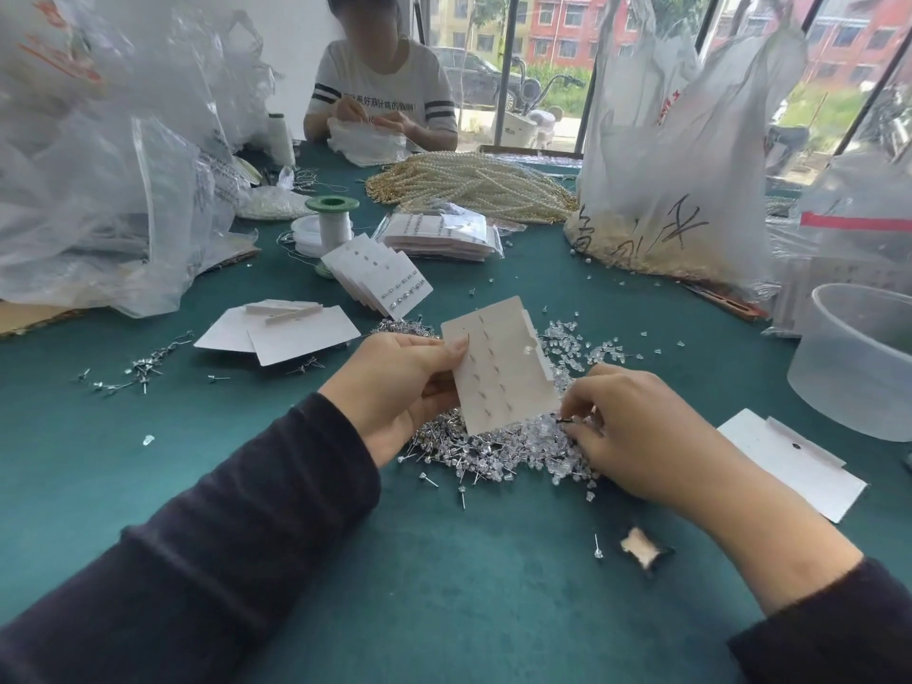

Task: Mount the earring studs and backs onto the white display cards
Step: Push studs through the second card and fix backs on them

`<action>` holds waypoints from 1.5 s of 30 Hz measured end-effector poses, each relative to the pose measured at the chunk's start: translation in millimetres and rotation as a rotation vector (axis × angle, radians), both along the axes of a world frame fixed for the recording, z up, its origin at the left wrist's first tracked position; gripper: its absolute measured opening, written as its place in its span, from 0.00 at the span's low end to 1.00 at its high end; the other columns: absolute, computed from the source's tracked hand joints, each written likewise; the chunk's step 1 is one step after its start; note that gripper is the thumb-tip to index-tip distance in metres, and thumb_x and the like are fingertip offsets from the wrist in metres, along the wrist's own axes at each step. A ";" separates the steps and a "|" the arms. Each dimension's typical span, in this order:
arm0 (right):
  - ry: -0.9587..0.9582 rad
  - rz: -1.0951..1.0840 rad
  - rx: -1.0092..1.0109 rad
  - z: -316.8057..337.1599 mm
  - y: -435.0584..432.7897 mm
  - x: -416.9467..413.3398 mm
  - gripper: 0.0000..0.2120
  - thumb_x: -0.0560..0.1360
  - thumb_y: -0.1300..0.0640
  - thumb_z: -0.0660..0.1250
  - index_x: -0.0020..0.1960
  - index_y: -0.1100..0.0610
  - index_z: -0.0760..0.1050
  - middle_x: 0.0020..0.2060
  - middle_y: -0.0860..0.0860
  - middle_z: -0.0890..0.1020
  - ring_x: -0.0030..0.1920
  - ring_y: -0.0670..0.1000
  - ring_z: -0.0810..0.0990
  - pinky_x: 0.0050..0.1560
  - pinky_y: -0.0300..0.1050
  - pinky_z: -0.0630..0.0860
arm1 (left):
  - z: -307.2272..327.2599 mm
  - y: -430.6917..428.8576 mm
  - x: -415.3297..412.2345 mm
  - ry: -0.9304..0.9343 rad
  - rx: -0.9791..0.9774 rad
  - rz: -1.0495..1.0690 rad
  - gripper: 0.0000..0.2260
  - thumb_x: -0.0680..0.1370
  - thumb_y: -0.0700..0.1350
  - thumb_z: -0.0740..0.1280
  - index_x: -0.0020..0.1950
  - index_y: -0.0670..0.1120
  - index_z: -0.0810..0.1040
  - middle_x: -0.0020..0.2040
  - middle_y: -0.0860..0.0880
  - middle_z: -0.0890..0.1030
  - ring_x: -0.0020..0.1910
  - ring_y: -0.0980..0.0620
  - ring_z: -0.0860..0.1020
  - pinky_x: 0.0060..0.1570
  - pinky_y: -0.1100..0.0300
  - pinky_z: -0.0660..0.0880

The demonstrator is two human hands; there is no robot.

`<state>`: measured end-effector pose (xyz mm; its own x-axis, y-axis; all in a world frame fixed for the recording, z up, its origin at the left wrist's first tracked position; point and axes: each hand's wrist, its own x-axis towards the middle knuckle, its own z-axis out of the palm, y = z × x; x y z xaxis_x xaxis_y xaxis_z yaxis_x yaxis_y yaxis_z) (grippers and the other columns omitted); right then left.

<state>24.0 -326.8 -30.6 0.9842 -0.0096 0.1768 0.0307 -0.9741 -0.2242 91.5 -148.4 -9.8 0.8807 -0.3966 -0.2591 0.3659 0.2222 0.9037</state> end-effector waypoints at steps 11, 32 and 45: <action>0.003 -0.018 0.114 -1.9 -0.8 -0.4 0.04 0.74 0.61 0.61 0.43 0.54 0.72 0.37 0.45 0.72 0.42 0.48 0.70 0.39 0.37 0.61 | -4.3 -2.6 -2.0 -0.070 0.104 -0.020 0.05 0.75 0.36 0.63 0.43 0.34 0.76 0.37 0.42 0.81 0.29 0.53 0.80 0.35 0.59 0.80; -0.211 -0.139 0.377 10.1 -1.5 -7.6 0.08 0.66 0.63 0.71 0.32 0.52 0.77 0.26 0.43 0.77 0.30 0.37 0.73 0.31 0.27 0.67 | -11.3 -3.0 -1.2 -0.245 0.256 -0.011 0.07 0.75 0.37 0.66 0.36 0.40 0.77 0.31 0.48 0.82 0.29 0.55 0.80 0.34 0.61 0.80; -0.427 -0.084 0.569 26.6 31.3 -22.3 0.08 0.67 0.62 0.72 0.35 0.49 0.79 0.29 0.43 0.80 0.30 0.43 0.76 0.35 0.33 0.72 | -16.8 -11.1 -10.3 -0.593 0.531 0.047 0.13 0.73 0.41 0.68 0.28 0.45 0.75 0.28 0.49 0.75 0.28 0.53 0.70 0.34 0.62 0.69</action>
